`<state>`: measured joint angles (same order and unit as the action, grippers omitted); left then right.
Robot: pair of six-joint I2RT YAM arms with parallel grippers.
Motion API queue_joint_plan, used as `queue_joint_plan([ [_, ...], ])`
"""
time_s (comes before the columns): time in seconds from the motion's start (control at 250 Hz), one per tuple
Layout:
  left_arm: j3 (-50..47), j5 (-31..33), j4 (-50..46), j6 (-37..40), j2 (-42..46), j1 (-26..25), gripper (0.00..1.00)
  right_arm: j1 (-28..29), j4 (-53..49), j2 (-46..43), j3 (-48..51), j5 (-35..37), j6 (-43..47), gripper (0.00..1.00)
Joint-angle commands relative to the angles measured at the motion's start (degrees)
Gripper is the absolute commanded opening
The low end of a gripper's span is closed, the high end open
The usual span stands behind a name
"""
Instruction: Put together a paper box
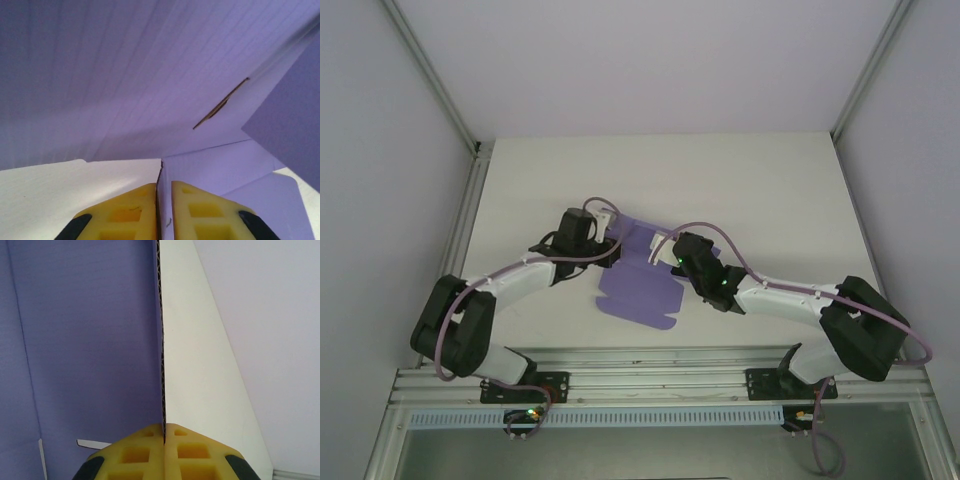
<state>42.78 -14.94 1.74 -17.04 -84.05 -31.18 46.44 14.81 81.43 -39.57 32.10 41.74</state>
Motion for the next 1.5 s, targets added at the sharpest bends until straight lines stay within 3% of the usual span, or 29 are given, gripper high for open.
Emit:
queue_joint_plan([
  [0.0,1.63,0.02,-0.69,2.1,-1.62,-1.04,0.13,0.41,-1.47,-1.1,-0.86,-1.16,-1.6,0.0],
  [0.084,2.15,0.55,-0.05,2.39,-1.96,-2.91,0.13,0.39,-2.1,-2.68,-0.85,-1.41,-1.93,0.0],
  [0.292,4.22,1.62,-0.08,1.24,-3.88,-6.91,0.28,0.49,-1.98,-2.48,-0.62,-1.16,-2.29,0.0],
  [0.579,5.3,-1.02,2.43,-0.68,-8.75,-8.2,0.3,0.4,-2.31,-2.33,-0.54,-1.57,-2.56,0.0],
  [0.723,5.89,-5.4,5.3,-2.02,-10.96,-8.28,0.33,0.63,-2.39,-1.78,-0.69,-1.41,-3.0,0.0],
  [0.855,5.38,-6.99,6.92,-2.04,-11.69,-8.24,0.48,0.63,-1.65,-0.04,-0.41,-0.82,-2.61,0.0],
  [0.923,5.53,-8.35,6.61,-1.74,-12.38,-8.24,0.49,0.67,-1.87,-0.14,-0.41,-1.08,-2.62,0.0],
  [1.026,5.73,-11.46,7.42,-2.12,-13.29,-8.28,0.59,0.67,-1.96,0.2,-0.58,-0.44,-2.21,0.0],
  [1.15,4.76,-13.43,6.34,-1.98,-11.33,-8.26,0.62,0.66,-1.8,0.32,-0.27,0.92,-1.79,0.0],
  [1.494,-2.05,-6.1,0.98,-1.28,2.6,-6.18,0.77,0.4,-1.52,-0.28,0.48,1.82,-1.59,0.0],
])
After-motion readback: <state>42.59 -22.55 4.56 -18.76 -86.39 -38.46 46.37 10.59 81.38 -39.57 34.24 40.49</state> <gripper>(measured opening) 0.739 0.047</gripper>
